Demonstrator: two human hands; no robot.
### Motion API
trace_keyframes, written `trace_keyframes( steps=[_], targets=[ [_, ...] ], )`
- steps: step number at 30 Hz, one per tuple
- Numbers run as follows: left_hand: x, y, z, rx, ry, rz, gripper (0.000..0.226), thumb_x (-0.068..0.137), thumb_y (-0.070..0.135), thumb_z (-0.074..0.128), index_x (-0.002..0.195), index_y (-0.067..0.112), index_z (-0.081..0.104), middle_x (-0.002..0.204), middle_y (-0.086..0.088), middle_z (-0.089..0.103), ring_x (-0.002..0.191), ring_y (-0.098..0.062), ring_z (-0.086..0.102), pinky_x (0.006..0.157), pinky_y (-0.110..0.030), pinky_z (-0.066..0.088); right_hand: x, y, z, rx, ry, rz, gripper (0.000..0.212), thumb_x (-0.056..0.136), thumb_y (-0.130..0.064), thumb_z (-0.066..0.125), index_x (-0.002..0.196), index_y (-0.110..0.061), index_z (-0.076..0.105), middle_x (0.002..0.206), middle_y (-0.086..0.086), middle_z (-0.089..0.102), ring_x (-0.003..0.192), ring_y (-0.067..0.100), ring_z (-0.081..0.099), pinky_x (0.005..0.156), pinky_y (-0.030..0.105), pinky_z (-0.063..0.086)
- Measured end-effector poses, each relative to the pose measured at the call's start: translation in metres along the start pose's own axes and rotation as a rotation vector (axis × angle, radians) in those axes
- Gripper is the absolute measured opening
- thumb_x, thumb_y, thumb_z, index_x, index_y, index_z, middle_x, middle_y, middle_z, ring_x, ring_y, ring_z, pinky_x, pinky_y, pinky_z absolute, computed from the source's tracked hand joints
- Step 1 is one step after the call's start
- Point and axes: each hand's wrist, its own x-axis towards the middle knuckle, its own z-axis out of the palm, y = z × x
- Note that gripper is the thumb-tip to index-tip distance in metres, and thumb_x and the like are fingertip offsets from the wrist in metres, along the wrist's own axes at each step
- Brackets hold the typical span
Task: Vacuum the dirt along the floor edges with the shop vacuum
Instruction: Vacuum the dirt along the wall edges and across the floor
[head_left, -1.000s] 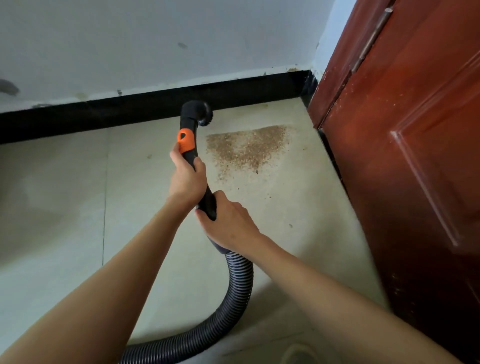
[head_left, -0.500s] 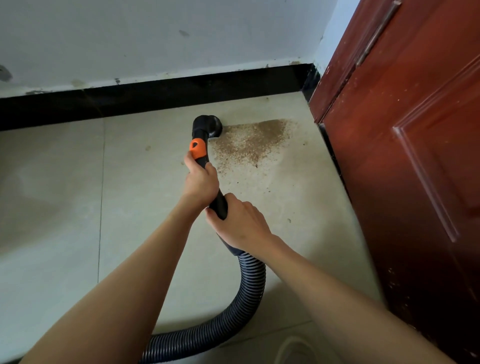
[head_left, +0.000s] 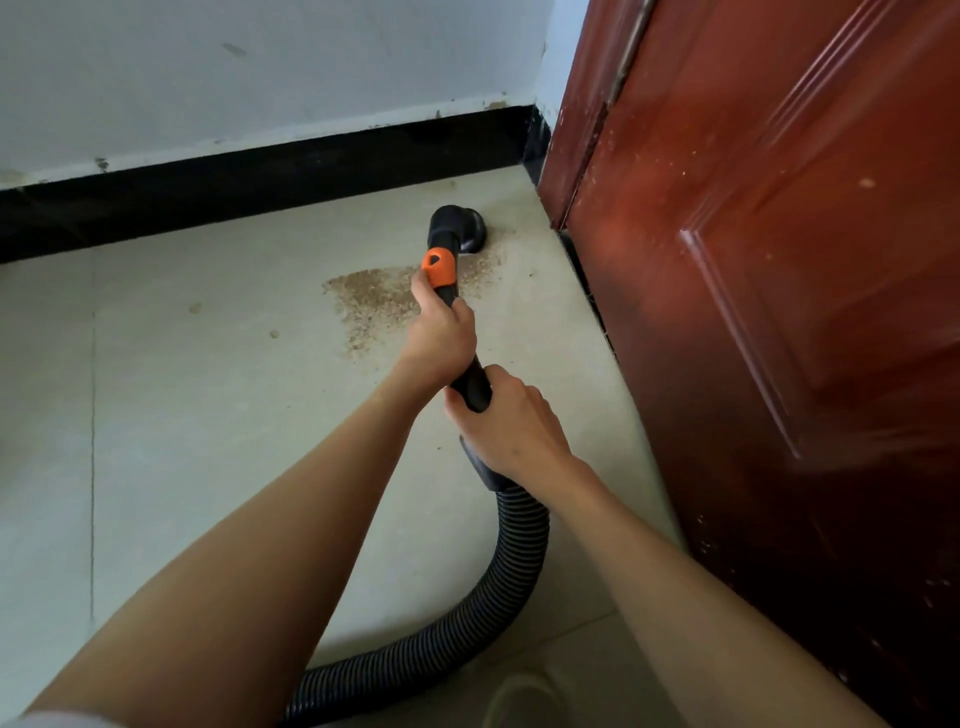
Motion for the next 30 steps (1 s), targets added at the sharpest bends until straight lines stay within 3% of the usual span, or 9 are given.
trace_keyframes(
  steps=[3,6,9,13,19,23,30],
  targets=[
    [0.007,0.012,0.016,0.05,-0.029,0.003,0.051,0.099,0.019,0.031,0.145,0.01,0.012,0.103,-0.035,0.054,0.062,-0.024,0.043,0.053,-0.031,0.03,0.006,0.01,-0.012,0.032,0.038,0.024,0.034,0.091,-0.049,0.05,0.099,-0.016,0.054,0.089,0.003,0.061,0.085,0.027,0.059,0.07,0.034,0.045],
    [0.014,0.02,0.025,0.091,-0.039,0.024,0.05,0.099,0.019,0.031,0.144,0.01,0.012,0.104,-0.034,0.054,0.06,-0.022,0.044,0.051,-0.031,0.03,0.012,0.015,-0.019,0.074,0.056,0.03,0.034,0.091,-0.049,0.051,0.097,-0.016,0.054,0.089,0.004,0.062,0.084,0.027,0.06,0.073,0.035,0.047],
    [0.02,0.025,0.028,0.124,-0.045,0.047,0.05,0.098,0.019,0.031,0.144,0.012,0.012,0.11,-0.033,0.056,0.07,-0.029,0.049,0.062,-0.034,0.036,0.015,0.014,-0.022,0.118,0.071,0.043,0.032,0.091,-0.047,0.052,0.095,-0.015,0.053,0.083,0.001,0.059,0.08,0.025,0.059,0.068,0.034,0.045],
    [0.017,0.026,0.024,0.154,-0.069,0.071,0.048,0.099,0.019,0.031,0.143,0.012,0.015,0.109,-0.033,0.056,0.064,-0.025,0.046,0.056,-0.031,0.033,0.011,0.012,-0.018,0.124,0.077,0.06,0.033,0.091,-0.048,0.051,0.095,-0.015,0.05,0.083,0.001,0.056,0.078,0.026,0.054,0.068,0.033,0.04],
    [0.013,0.029,0.024,0.204,-0.115,0.107,0.049,0.1,0.02,0.031,0.145,0.015,0.012,0.095,-0.024,0.053,0.066,-0.026,0.049,0.061,-0.032,0.036,0.002,0.005,-0.013,0.177,0.134,0.091,0.034,0.091,-0.046,0.051,0.099,-0.013,0.051,0.084,0.002,0.057,0.079,0.026,0.055,0.07,0.035,0.044],
    [0.005,0.027,0.024,0.243,-0.14,0.144,0.05,0.1,0.022,0.031,0.145,0.014,0.012,0.085,-0.016,0.051,0.056,-0.02,0.046,0.051,-0.031,0.033,-0.009,0.004,-0.009,0.213,0.144,0.123,0.033,0.091,-0.046,0.05,0.098,-0.014,0.05,0.086,0.003,0.057,0.082,0.028,0.056,0.074,0.037,0.047],
    [-0.006,0.024,0.018,0.221,-0.164,0.182,0.051,0.1,0.022,0.032,0.146,0.014,0.011,0.07,-0.005,0.047,0.055,-0.017,0.046,0.048,-0.029,0.031,-0.022,-0.001,-0.003,0.191,0.179,0.131,0.029,0.092,-0.045,0.05,0.095,-0.016,0.046,0.072,-0.005,0.046,0.077,0.026,0.049,0.072,0.036,0.044]
  ],
)
